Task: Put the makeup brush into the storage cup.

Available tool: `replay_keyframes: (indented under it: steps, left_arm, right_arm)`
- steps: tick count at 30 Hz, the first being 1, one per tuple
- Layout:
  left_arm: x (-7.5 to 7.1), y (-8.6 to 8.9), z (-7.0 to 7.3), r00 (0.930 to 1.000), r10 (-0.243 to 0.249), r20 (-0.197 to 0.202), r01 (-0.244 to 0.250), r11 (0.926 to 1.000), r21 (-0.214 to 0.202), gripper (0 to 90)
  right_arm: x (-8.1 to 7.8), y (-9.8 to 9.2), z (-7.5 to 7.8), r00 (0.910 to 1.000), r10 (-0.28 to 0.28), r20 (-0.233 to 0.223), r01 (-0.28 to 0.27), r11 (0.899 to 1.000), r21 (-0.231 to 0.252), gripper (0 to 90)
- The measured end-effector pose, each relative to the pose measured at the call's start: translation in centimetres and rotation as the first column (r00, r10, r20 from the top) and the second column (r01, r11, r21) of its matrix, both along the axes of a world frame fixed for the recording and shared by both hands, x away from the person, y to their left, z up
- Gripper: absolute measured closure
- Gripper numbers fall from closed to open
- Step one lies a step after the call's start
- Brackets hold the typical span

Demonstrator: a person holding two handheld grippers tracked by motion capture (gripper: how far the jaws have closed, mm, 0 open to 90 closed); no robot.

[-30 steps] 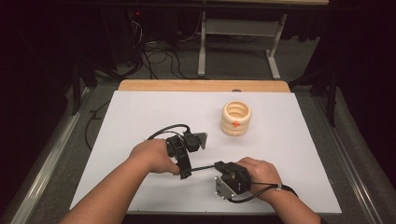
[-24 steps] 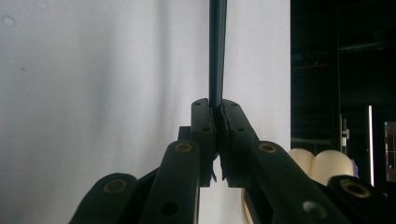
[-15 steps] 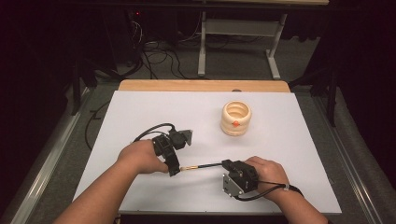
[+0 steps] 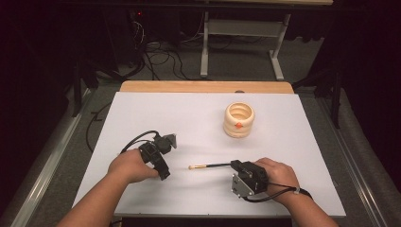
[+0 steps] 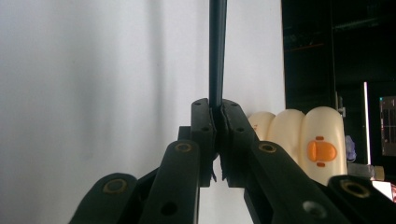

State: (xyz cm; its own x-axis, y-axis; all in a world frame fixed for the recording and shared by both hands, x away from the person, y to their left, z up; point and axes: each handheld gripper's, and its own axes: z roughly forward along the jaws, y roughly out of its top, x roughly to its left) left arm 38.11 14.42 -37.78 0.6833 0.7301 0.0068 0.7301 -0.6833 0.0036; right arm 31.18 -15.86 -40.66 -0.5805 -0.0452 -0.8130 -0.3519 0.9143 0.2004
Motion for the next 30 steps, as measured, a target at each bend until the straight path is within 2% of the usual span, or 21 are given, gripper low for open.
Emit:
replay_keyframes:
  steps: [3, 7, 10, 14, 15, 17, 18, 20, 21, 23, 24, 25, 26, 27, 28, 29, 30]
  left_arm:
    - [0.0, 0.7, -0.1, 0.999, 0.041, 0.017, -0.041, 0.9988, -0.028, 16.3]
    - [-0.1, 1.3, -0.8, 0.9945, 0.097, 0.039, -0.096, 0.9947, -0.036, 16.1]
    - [-0.1, 1.7, -1.2, 0.9875, 0.139, 0.075, -0.136, 0.9898, -0.043, 16.2]
    - [-0.4, 2.1, -1.3, 0.9767, 0.172, 0.128, -0.161, 0.9825, -0.095, 16.4]
    - [-0.5, 2.1, -1.4, 0.9721, 0.183, 0.147, -0.167, 0.9794, -0.114, 16.5]
    - [-0.8, 2.4, -1.5, 0.9651, 0.2, 0.169, -0.176, 0.9736, -0.145, 16.4]
    - [-0.9, 2.5, -1.6, 0.961, 0.21, 0.18, -0.182, 0.9695, -0.165, 16.3]
    - [-1.1, 2.8, -1.7, 0.9484, 0.24, 0.207, -0.199, 0.9587, -0.204, 16.1]
    - [-1.2, 3.0, -1.7, 0.9456, 0.246, 0.213, -0.198, 0.9544, -0.223, 16.1]
    - [-1.5, 3.3, -1.7, 0.9351, 0.258, 0.243, -0.196, 0.9482, -0.25, 16.2]
    - [-1.6, 3.6, -1.7, 0.9261, 0.278, 0.256, -0.203, 0.9379, -0.281, 16.2]
    - [-1.7, 3.7, -1.8, 0.9197, 0.289, 0.266, -0.207, 0.9324, -0.296, 16.2]
    - [-1.8, 3.8, -1.8, 0.9172, 0.294, 0.269, -0.207, 0.9286, -0.308, 16.2]
    - [-1.9, 3.9, -1.9, 0.9108, 0.308, 0.275, -0.21, 0.9185, -0.335, 16.2]
    - [-2.1, 4.1, -2.1, 0.9079, 0.316, 0.275, -0.207, 0.9092, -0.361, 16.2]
    - [-2.2, 4.2, -2.2, 0.9064, 0.315, 0.281, -0.201, 0.9073, -0.369, 16.2]
    - [-2.3, 4.2, -2.3, 0.9008, 0.321, 0.293, -0.199, 0.9042, -0.378, 16.2]
  right_arm:
    - [0.0, -0.3, 0.1, 0.9999, -0.011, 0.0, 0.011, 1.0, 0.009, 87.7]
    - [0.0, -0.5, 0.2, 0.9997, -0.026, 0.003, 0.026, 0.999, 0.026, 87.8]
    - [-0.1, -0.5, 0.4, 0.9994, -0.035, 0.002, 0.034, 0.998, 0.056, 87.8]
    - [0.0, -0.7, 0.7, 0.9993, -0.038, 0.003, 0.038, 0.996, 0.082, 87.7]
    - [-0.2, -0.8, 0.7, 0.9985, -0.055, -0.005, 0.056, 0.994, 0.096, 87.7]
    - [-0.2, -0.9, 0.7, 0.9986, -0.053, -0.004, 0.054, 0.993, 0.105, 87.7]
    - [-0.2, -0.9, 0.7, 0.9984, -0.056, -0.005, 0.056, 0.992, 0.111, 87.7]
    - [-0.2, -1.0, 0.8, 0.9983, -0.058, -0.005, 0.058, 0.992, 0.114, 87.7]
    - [-0.3, -1.0, 0.7, 0.9974, -0.071, -0.013, 0.072, 0.989, 0.126, 87.7]
    - [-0.2, -1.1, 0.7, 0.9974, -0.071, -0.013, 0.072, 0.988, 0.137, 87.7]
    - [-0.2, -1.1, 0.7, 0.9976, -0.068, -0.012, 0.069, 0.988, 0.135, 87.7]
    - [-0.2, -1.2, 0.7, 0.9968, -0.077, -0.019, 0.079, 0.987, 0.142, 87.7]
    - [-0.2, -1.2, 0.7, 0.9967, -0.078, -0.021, 0.08, 0.986, 0.145, 87.7]
    - [-0.2, -1.2, 0.6, 0.9963, -0.082, -0.026, 0.085, 0.985, 0.149, 87.7]
    - [-0.2, -1.3, 0.7, 0.9963, -0.082, -0.026, 0.085, 0.985, 0.152, 87.7]
    - [-0.2, -1.3, 0.7, 0.9959, -0.086, -0.031, 0.089, 0.983, 0.161, 87.7]
    - [-0.2, -1.4, 0.7, 0.9956, -0.088, -0.032, 0.092, 0.982, 0.163, 87.7]
